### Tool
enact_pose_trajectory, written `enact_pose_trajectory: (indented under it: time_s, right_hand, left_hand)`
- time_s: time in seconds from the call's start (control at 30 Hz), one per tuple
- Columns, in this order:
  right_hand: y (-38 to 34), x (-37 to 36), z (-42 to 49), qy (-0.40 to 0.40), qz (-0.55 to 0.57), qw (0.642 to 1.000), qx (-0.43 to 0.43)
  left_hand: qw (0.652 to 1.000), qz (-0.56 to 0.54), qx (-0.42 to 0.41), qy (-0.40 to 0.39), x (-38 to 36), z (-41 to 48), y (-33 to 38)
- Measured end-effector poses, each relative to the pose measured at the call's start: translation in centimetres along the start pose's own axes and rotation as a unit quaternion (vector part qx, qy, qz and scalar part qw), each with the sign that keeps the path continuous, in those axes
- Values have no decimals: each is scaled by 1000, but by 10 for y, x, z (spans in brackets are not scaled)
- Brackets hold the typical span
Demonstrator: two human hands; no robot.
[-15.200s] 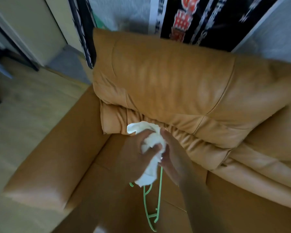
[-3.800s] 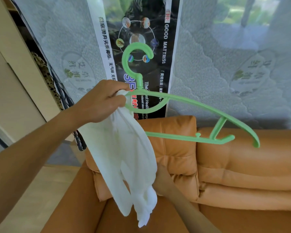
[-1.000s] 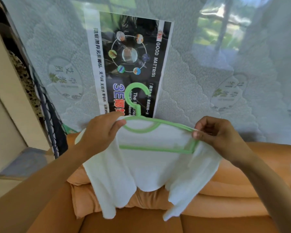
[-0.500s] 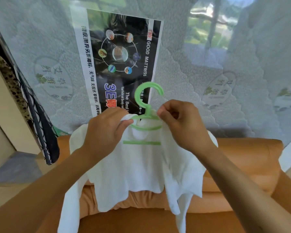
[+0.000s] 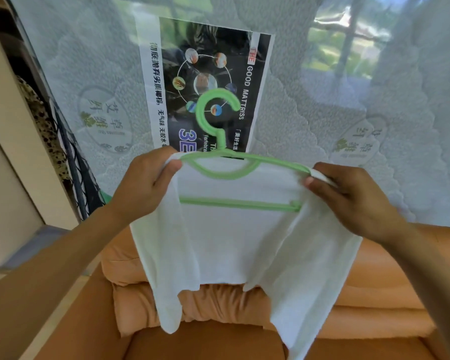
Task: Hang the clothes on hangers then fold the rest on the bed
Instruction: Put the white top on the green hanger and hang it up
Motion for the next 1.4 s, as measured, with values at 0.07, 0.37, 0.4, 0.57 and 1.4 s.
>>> enact_pose_trajectory:
  time_s: [0.07, 0.37, 0.4, 0.57, 1.4]
  right_hand:
    - [5, 8, -3, 11, 12, 1000, -24]
    - [28, 17, -11, 6, 104, 985, -136]
    - [28, 19, -11, 2, 116, 984, -134]
    - [23, 19, -7, -42, 94, 991, -86]
    - [-27, -62, -8, -200, -50, 978, -28]
  left_hand:
    - [1000, 18, 16, 13, 4, -4, -19]
    - [992, -40, 86, 84, 15, -15, -55]
    - [991, -62, 87, 75, 14, -16, -53]
    - [970, -180, 154, 45, 8, -19, -66]
    - [990, 73, -118, -23, -49, 0, 34]
Point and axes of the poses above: each hand's wrist, its own z-axis towards the middle knuckle, its own x-axis out of the back of the hand, y = z × x, the point moved 7 cm from there along z, towards the middle knuckle, and after that the axes turned 3 degrees about y, right-handed, at the moved point
